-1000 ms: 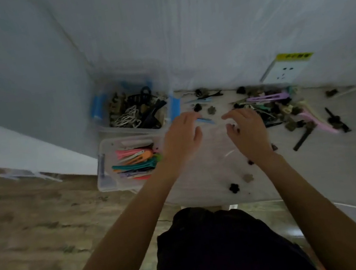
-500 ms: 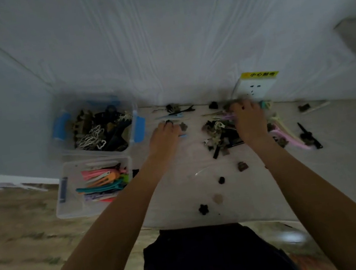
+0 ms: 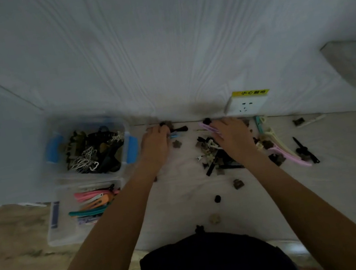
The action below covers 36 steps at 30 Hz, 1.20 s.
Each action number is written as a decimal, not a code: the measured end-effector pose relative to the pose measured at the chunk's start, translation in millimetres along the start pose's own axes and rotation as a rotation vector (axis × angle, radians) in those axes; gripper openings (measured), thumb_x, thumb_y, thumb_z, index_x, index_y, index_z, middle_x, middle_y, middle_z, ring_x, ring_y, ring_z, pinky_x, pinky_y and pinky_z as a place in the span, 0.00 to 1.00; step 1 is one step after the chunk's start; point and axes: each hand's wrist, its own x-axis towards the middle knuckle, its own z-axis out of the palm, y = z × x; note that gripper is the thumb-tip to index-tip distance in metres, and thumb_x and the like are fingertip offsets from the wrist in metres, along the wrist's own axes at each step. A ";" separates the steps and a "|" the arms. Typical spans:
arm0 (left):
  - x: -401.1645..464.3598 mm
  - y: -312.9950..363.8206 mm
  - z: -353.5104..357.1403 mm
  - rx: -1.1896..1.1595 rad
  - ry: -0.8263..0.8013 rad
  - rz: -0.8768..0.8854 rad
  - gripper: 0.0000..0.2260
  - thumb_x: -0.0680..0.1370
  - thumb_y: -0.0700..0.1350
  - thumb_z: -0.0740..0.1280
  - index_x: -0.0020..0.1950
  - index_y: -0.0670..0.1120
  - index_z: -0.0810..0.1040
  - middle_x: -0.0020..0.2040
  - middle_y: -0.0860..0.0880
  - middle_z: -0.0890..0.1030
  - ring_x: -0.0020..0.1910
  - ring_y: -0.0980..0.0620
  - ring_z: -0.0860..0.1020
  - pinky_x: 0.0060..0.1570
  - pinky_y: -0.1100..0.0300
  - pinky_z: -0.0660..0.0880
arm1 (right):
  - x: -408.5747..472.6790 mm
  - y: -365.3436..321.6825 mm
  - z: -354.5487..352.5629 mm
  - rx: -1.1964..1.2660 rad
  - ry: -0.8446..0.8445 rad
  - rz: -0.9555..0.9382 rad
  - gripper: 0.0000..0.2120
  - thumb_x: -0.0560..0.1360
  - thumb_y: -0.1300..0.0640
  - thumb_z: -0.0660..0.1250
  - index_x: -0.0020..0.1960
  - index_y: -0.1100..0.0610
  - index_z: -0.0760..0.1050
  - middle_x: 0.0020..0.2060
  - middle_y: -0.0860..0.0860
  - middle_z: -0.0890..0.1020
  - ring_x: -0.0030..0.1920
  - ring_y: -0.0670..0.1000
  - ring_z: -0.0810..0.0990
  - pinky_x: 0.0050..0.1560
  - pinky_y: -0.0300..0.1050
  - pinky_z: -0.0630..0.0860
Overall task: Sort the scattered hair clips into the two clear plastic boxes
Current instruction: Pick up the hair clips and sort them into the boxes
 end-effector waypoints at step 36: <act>-42.0 6.2 11.3 -0.084 -0.012 -0.125 0.07 0.72 0.35 0.64 0.49 0.36 0.74 0.43 0.39 0.78 0.42 0.41 0.77 0.35 0.54 0.74 | 26.3 -47.0 27.4 0.039 -0.315 -0.141 0.11 0.72 0.63 0.63 0.54 0.61 0.75 0.49 0.60 0.79 0.49 0.61 0.76 0.49 0.50 0.69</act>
